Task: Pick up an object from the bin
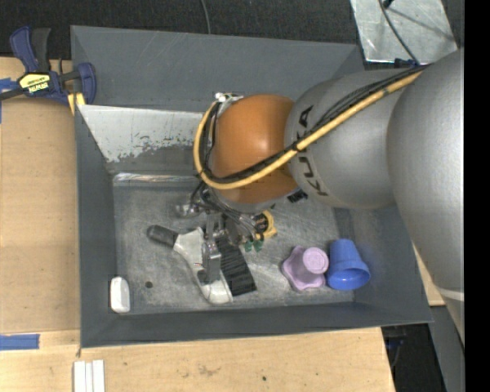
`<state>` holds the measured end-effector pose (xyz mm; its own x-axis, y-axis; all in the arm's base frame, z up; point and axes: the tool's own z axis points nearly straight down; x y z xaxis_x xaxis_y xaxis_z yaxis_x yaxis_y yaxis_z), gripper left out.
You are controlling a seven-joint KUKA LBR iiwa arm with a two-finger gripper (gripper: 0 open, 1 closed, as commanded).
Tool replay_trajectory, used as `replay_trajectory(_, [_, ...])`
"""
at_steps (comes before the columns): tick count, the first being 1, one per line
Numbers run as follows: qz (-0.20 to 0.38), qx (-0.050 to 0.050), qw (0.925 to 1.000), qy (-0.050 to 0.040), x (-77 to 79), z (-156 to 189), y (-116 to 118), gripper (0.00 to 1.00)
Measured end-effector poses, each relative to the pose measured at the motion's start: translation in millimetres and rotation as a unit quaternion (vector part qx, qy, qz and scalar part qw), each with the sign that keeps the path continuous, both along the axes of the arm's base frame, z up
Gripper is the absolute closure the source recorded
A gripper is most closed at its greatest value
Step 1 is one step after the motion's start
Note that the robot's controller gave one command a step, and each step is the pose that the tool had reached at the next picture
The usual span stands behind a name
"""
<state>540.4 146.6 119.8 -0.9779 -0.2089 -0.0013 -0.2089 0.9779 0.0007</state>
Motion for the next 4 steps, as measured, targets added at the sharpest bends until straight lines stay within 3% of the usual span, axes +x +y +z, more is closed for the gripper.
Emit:
replay_trajectory(1, [-0.055, 0.003, 0.9984, -0.0087, 12.0, -45.1, 19.9, 1.0])
replay_trajectory(2, [-0.056, 0.003, 0.9984, -0.0085, 11.9, -45.2, 19.9, 1.0])
replay_trajectory(3, [-0.063, -0.001, 0.998, 0.0034, 2.0, -5.2, 19.8, 1.0])
replay_trajectory(4, [-0.065, 0.001, 0.9979, -0.0031, 12.9, 31.3, 25.1, 1.0])
